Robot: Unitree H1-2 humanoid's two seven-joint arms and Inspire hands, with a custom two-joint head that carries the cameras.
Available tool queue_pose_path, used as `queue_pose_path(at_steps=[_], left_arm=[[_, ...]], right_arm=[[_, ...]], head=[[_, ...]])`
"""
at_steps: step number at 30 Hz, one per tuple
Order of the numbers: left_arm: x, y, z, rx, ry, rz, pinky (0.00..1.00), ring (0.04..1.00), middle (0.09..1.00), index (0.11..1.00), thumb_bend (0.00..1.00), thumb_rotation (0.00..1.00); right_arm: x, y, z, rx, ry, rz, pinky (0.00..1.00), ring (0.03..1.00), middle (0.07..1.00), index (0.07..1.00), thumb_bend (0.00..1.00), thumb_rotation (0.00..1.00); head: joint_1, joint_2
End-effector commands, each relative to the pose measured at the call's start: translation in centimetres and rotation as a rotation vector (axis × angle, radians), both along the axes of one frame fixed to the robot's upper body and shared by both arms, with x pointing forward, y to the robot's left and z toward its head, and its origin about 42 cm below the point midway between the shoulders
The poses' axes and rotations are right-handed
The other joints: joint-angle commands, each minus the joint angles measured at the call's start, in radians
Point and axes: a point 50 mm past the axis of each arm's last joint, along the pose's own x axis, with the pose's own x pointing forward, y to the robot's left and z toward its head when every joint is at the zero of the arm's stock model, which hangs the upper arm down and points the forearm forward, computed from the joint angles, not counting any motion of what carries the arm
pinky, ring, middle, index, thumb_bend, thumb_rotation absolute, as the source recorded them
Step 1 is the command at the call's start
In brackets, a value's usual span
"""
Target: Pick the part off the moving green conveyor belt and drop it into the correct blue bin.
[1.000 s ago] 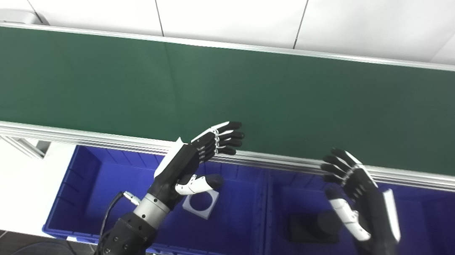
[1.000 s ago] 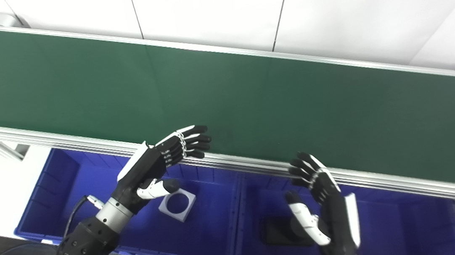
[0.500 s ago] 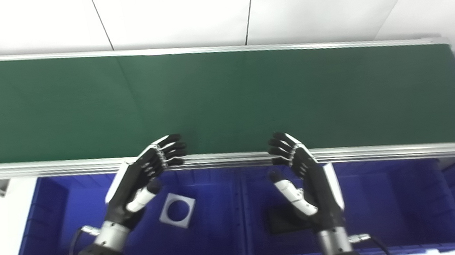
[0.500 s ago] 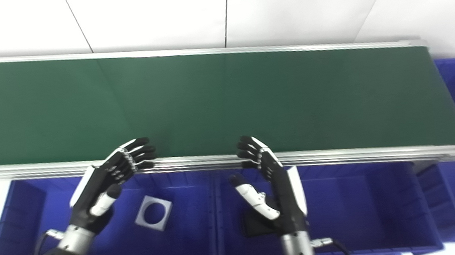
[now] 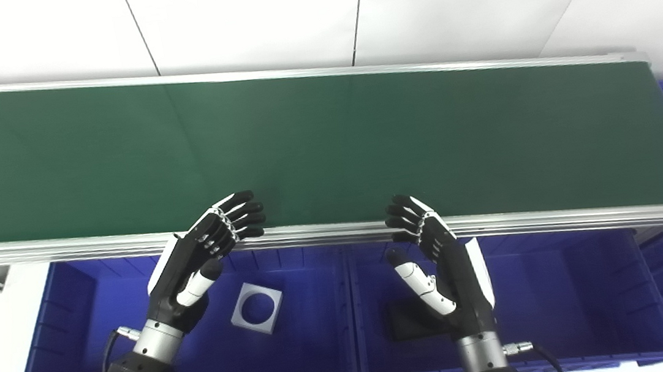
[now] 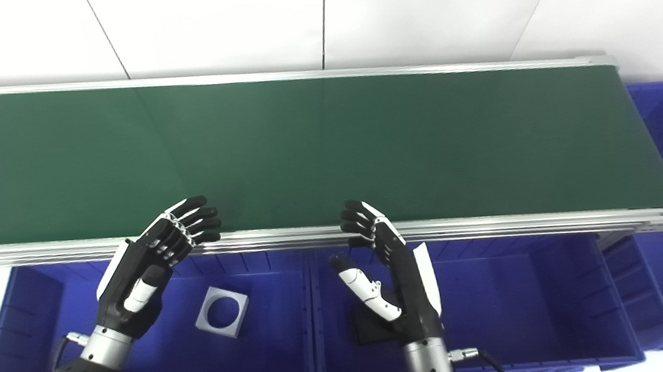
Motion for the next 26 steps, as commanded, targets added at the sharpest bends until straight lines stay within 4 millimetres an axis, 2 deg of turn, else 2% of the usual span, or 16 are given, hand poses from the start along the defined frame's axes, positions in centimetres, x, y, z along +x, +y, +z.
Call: queue_pose_path(at_steps=[1, 15, 26], left_arm=[[0.2, -0.4, 0.9, 0.009, -0.052, -0.008, 0.74, 0.782, 0.803, 0.834, 0.85, 0.74], [-1.0, -3.2, 1.4, 0.037, -0.086, 0.045, 0.73, 0.772, 0.794, 0.840, 0.89, 0.75], [-2.9, -3.5, 1.8, 0.025, -0.087, 0.048, 0.74, 0.780, 0.812, 0.861, 0.88, 0.75]], right_arm=[[0.1, 0.3, 1.2, 0.027, -0.083, -0.006, 0.69, 0.764, 0.797, 0.837, 0.58, 0.66], [-0.9, -1.2, 1.2, 0.022, -0.099, -0.039, 0.67, 0.750, 0.783, 0.822, 0.55, 0.67], [-1.7, -1.9, 1.6, 0.024, -0.090, -0.027, 0.67, 0.752, 0.783, 0.828, 0.57, 0.67]], head=[[0.018, -0.002], [0.123, -0.020], [0.177, -0.017]])
